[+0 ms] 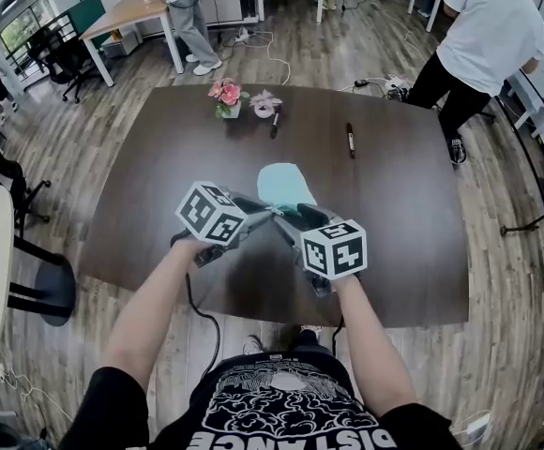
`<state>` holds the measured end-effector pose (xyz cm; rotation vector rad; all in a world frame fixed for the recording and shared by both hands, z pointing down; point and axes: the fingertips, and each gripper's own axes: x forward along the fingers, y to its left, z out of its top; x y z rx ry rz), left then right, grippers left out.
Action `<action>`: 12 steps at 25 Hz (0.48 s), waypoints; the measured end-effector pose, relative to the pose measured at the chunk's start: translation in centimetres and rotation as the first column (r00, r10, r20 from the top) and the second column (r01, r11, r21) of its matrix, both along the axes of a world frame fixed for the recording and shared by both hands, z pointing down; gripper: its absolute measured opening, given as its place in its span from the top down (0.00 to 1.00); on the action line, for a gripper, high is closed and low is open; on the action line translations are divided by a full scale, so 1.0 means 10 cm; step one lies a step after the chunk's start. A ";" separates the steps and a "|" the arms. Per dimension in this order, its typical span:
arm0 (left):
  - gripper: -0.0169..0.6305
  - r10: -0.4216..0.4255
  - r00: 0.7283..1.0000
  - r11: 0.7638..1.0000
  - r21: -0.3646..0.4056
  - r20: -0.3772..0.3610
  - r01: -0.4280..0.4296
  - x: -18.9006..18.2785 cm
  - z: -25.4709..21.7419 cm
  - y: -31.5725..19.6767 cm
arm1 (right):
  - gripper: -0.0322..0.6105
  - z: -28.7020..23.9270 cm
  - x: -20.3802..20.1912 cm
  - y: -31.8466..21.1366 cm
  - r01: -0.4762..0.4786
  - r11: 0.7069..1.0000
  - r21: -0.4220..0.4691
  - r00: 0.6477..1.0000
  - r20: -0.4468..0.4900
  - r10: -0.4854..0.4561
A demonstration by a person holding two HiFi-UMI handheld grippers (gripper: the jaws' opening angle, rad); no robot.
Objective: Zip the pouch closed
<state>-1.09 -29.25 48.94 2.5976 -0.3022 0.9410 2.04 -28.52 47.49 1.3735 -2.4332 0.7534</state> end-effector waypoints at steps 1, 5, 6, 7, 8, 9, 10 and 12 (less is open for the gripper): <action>0.94 0.001 1.000 1.000 0.004 0.001 -0.001 0.02 -0.01 -0.02 | 0.59 0.00 0.01 -0.01 0.007 1.000 0.000 1.000 0.005 -0.007; 0.94 -0.003 1.000 1.000 0.006 -0.002 0.003 0.08 -0.03 -0.07 | 0.64 0.01 0.03 -0.07 0.029 1.000 -0.002 0.999 0.025 -0.029; 0.94 -0.005 1.000 1.000 0.004 -0.003 0.005 0.10 -0.03 -0.08 | 0.65 0.01 0.04 -0.09 0.034 0.999 -0.001 0.999 0.028 -0.034; 0.94 -0.007 1.000 1.000 0.003 -0.005 0.007 0.12 -0.04 -0.08 | 0.66 0.01 0.04 -0.10 0.040 0.999 0.000 0.999 0.031 -0.040; 0.94 -0.009 1.000 1.000 0.002 -0.006 0.009 0.14 -0.05 -0.09 | 0.68 0.01 0.04 -0.12 0.046 0.999 0.001 0.998 0.032 -0.046; 0.94 -0.011 1.000 1.000 0.002 -0.007 0.011 0.16 -0.05 -0.10 | 0.69 0.00 0.04 -0.13 0.053 0.999 0.001 0.998 0.034 -0.053; 0.94 -0.013 1.000 1.000 0.002 -0.007 0.013 0.17 -0.06 -0.11 | 0.70 0.01 0.04 -0.15 0.059 0.998 0.001 0.998 0.037 -0.059; 0.94 -0.016 1.000 1.000 0.002 -0.008 0.016 0.21 -0.06 -0.12 | 0.73 0.02 0.05 -0.16 0.069 0.998 -0.004 0.997 0.044 -0.069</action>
